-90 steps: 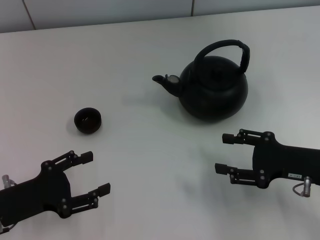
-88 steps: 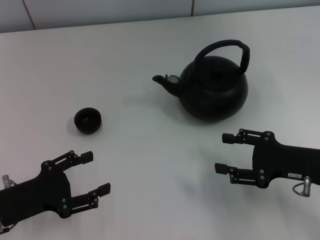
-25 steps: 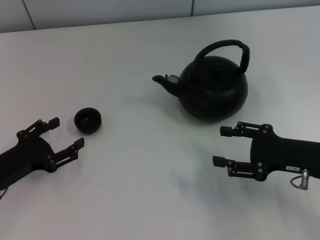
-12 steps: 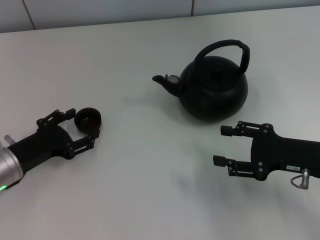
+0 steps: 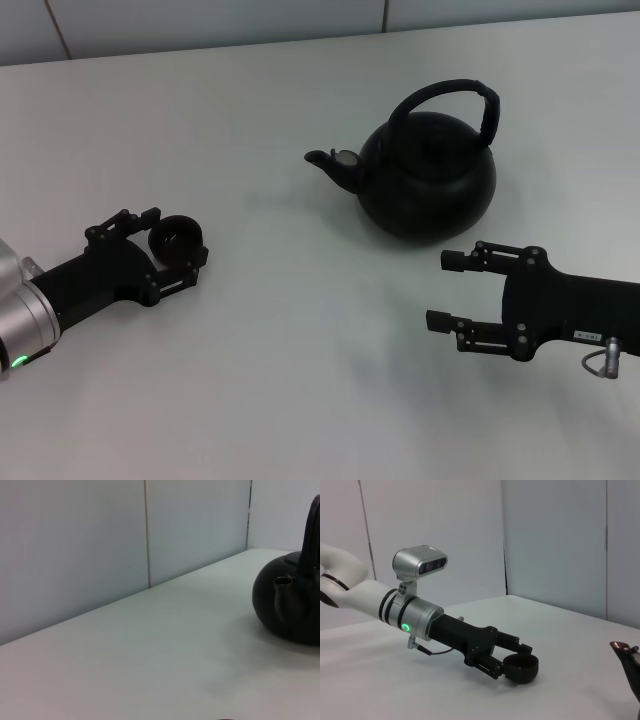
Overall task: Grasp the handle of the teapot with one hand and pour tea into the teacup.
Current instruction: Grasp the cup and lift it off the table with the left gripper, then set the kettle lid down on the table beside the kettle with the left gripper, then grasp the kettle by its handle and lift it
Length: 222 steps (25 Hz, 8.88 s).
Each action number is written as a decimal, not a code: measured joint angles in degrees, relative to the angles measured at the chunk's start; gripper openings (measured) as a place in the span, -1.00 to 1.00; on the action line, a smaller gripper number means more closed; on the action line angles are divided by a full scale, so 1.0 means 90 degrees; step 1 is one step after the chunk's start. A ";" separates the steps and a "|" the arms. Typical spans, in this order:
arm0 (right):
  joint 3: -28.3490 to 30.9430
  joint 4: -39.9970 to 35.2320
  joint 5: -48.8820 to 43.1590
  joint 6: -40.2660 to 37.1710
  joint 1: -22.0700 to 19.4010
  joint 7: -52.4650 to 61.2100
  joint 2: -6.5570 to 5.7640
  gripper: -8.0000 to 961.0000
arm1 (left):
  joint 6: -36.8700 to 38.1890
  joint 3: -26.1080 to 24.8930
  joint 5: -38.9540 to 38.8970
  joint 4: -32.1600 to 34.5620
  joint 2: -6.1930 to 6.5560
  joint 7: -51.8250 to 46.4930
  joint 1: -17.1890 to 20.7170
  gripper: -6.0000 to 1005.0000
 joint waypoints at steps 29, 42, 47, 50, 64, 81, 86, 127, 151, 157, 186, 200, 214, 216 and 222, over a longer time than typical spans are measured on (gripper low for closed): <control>-0.0001 0.0000 0.0098 -0.0078 0.0000 -0.0008 0.0000 0.51 | 0.0385 0.0268 0.0025 -0.0569 -0.0019 0.0011 -0.0677 0.44; -0.0001 0.0026 0.0098 -0.0080 0.0011 -0.0012 0.0009 0.51 | 0.0060 0.0056 -0.0002 -0.1083 -0.0020 0.0439 -0.1075 0.52; -0.0001 0.0035 0.0098 -0.0078 0.0026 -0.0014 0.0010 0.51 | -0.0408 -0.0231 0.0003 -0.1474 -0.0019 0.1028 -0.1120 0.55; -0.0001 0.0048 0.0098 -0.0077 0.0047 -0.0015 0.0011 0.51 | -0.0531 -0.0325 0.0017 -0.1559 -0.0019 0.1088 -0.1140 0.57; -0.0001 0.0047 0.0102 -0.0117 0.0059 -0.0032 0.0010 0.51 | -0.0555 -0.0446 0.0014 -0.1661 -0.0019 0.1042 -0.1123 0.66; 0.0005 0.0043 0.0108 -0.0137 0.0025 -0.0032 0.0010 0.51 | 0.0030 -0.0614 0.0008 -0.1636 0.0005 0.1054 -0.0914 0.72; 0.0009 0.0037 0.0108 -0.0147 0.0038 -0.0032 0.0010 0.51 | 0.1496 -0.0550 0.0031 -0.0566 0.0086 0.0515 -0.0166 0.72; 0.1199 0.1558 0.0949 -0.0063 -0.0043 -0.1468 0.0046 0.51 | 0.3514 -0.0531 0.1418 0.2149 0.0577 -0.0832 0.1635 0.72; 0.4121 0.5639 0.2973 0.1230 0.0403 -0.6211 0.0069 0.51 | 0.3631 -0.0695 0.1385 0.2148 0.0541 -0.0830 0.1650 0.72; 0.4167 0.5459 0.2999 0.1514 0.0672 -0.6180 0.0060 0.51 | 0.3632 -0.0761 0.1386 0.2148 0.0505 -0.0830 0.1643 0.72; 0.4261 0.5022 0.2956 0.2299 0.1159 -0.5841 0.0049 0.39 | 0.3634 -0.1018 0.1375 0.2155 0.0383 -0.0830 0.1577 0.72; 0.4250 0.4979 0.2956 0.2412 0.1285 -0.5783 0.0049 -0.69 | 0.3636 -0.1036 0.1375 0.2159 0.0368 -0.0830 0.1574 0.72; 0.4217 0.4108 0.2614 0.2150 0.1842 -0.4650 0.0021 -0.84 | 0.3614 -0.1039 0.1376 0.2159 0.0367 -0.0812 0.1577 0.72; 0.4209 0.4049 0.2563 0.2196 0.1917 -0.4601 0.0021 -0.84 | 0.3619 -0.1054 0.1375 0.2159 0.0357 -0.0815 0.1577 0.72; 0.4206 0.3631 0.2039 0.2301 0.2026 -0.3935 0.0019 -0.84 | 0.3633 -0.1133 0.1376 0.2159 0.0329 -0.0795 0.1590 0.72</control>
